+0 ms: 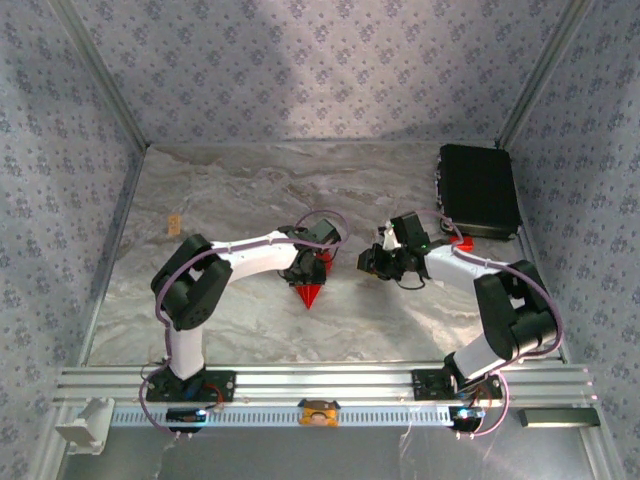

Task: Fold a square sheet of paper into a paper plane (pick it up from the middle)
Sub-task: Move the paper plane to the center of the table, then reset both arms

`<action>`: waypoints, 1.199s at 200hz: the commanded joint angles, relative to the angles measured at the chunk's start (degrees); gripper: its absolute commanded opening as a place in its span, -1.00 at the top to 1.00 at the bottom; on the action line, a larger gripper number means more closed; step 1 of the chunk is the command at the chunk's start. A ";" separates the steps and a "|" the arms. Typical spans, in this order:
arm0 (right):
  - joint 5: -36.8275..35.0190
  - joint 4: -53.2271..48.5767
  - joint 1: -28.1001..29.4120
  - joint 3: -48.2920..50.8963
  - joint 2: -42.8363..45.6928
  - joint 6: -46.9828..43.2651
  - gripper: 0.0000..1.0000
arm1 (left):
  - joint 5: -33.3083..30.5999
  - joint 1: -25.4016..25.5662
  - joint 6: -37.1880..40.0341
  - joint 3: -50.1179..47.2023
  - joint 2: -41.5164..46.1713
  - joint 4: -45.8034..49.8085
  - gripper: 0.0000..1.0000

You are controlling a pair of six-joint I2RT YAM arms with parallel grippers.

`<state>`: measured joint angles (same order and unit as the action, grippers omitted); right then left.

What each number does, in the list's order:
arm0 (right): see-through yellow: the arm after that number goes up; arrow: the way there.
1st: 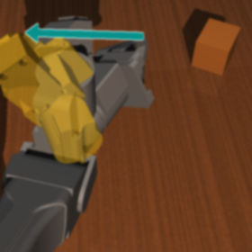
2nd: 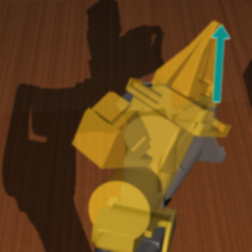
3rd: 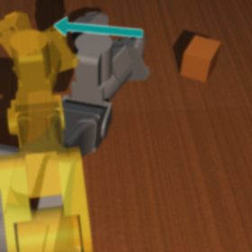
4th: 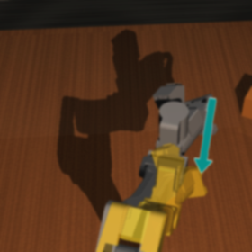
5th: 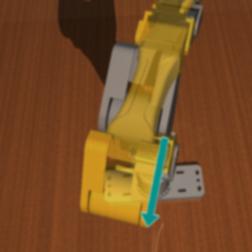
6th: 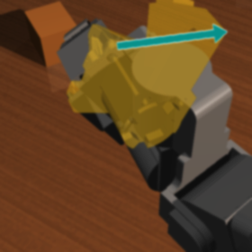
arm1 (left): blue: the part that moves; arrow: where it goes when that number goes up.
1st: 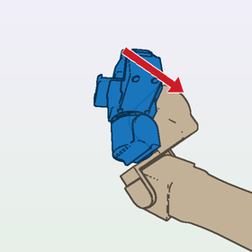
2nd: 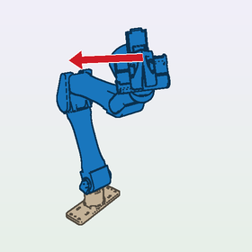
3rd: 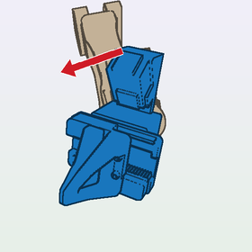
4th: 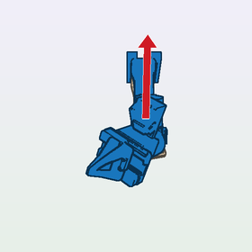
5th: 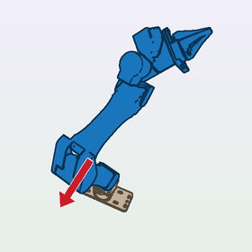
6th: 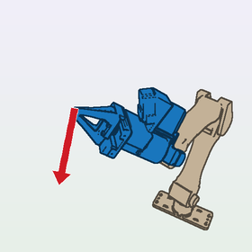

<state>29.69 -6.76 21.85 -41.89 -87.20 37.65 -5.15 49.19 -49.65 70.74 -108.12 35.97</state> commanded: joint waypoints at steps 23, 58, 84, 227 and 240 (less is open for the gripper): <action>-1.66 -2.30 -0.27 -1.49 1.70 -1.17 0.44 | 0.05 0.42 -0.91 0.73 3.41 0.93 0.11; -3.31 -4.25 -0.38 -2.11 2.97 -3.95 0.43 | -1.03 0.64 -1.27 -0.38 5.93 0.18 0.05; -4.33 -5.01 -0.66 -2.43 3.94 -4.60 0.42 | -1.76 0.61 -1.07 -0.17 7.66 0.85 0.02; -53.83 4.51 -4.30 0.82 17.97 -32.99 -0.47 | -16.19 -19.11 10.01 -20.95 36.59 -10.58 -0.70; -53.77 6.60 -6.83 1.02 15.36 -34.65 -0.48 | -15.92 -23.14 12.45 -20.89 36.92 -10.54 -0.72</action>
<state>-15.33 -6.44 18.33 -42.89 -67.79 10.11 -20.45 31.14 -43.44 50.72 -72.38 28.40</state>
